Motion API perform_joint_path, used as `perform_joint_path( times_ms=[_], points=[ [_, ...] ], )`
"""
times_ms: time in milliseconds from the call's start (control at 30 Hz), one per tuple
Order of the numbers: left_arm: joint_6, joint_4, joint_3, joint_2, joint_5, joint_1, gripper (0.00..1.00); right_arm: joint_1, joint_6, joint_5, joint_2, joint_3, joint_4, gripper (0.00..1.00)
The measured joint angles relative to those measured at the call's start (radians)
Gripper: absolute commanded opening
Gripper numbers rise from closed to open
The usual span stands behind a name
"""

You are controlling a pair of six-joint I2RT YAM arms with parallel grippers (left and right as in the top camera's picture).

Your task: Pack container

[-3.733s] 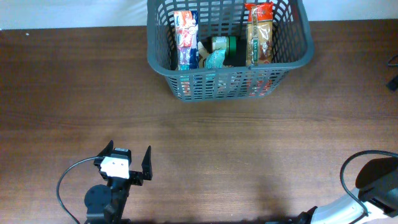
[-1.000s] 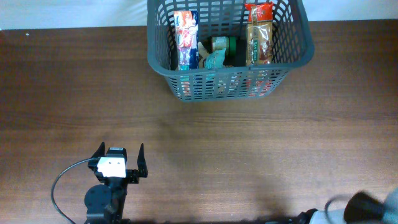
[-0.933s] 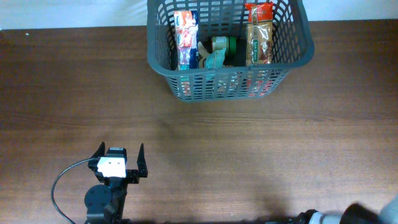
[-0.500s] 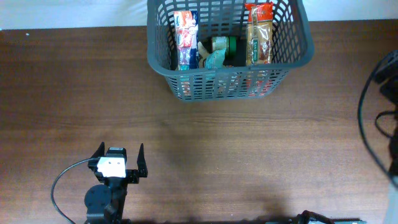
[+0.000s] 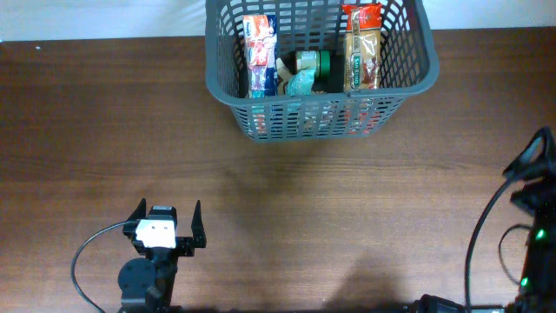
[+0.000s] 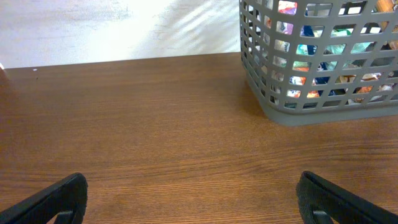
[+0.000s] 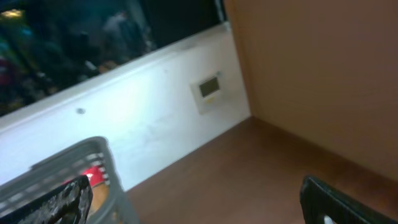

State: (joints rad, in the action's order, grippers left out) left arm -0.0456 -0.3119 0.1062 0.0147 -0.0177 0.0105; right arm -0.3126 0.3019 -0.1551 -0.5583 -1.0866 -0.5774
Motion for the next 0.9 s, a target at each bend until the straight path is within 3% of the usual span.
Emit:
perform_joint_path(
  times_ms=[433,900],
  points=[
    [0.000,0.000,0.000,0.000,0.000,0.000,0.99,0.146,-0.014,0.016,0.216,0.363,0.253,0.99],
    [0.000,0.000,0.000,0.000,0.000,0.000,0.99,0.166,-0.064,0.053,0.310,0.630,0.381,0.99]
  ],
)
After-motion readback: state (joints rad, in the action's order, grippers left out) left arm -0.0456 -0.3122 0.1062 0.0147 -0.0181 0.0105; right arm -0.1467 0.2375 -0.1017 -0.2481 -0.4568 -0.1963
